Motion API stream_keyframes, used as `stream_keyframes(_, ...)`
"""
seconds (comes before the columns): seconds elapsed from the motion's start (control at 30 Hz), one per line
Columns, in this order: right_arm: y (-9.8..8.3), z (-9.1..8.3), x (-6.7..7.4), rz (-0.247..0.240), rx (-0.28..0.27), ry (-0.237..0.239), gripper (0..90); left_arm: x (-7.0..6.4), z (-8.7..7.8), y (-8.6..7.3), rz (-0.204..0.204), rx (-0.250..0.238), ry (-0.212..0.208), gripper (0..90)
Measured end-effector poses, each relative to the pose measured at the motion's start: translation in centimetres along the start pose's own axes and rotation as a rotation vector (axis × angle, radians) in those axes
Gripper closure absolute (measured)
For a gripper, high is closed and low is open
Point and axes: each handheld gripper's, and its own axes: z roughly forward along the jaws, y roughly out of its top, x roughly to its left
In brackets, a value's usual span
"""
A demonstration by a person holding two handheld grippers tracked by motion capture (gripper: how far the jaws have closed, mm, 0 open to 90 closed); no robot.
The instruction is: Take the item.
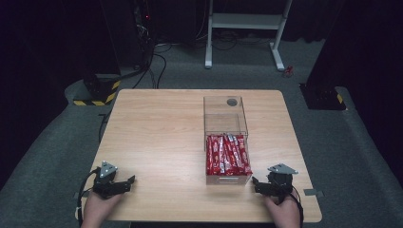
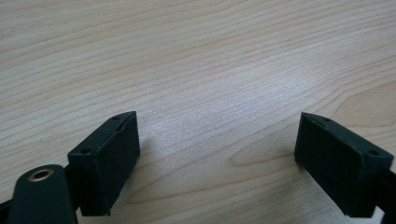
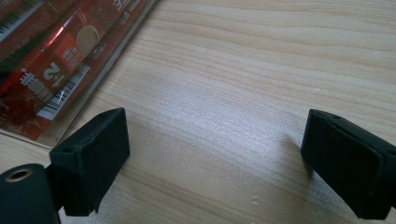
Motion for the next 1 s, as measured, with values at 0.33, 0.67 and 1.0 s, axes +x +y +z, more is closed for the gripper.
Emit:
stream_keyframes(0.33, 0.03, 0.02, -0.06, -0.001, 0.000, 0.004, 7.7, -0.01, -0.01, 0.02, 0.000, 0.002, 0.000, 14.2)
stream_keyframes(0.67, 0.02, 0.03, -0.08, 0.002, -0.002, 0.007, 7.9, -0.06, -0.05, 0.12, -0.004, 0.008, 0.000, 15.0)
stream_keyframes(1.0, 0.05, 0.04, -0.12, -0.002, -0.001, 0.008, 7.9, -0.93, -0.46, 0.81, 0.009, -0.005, -0.020, 16.6)
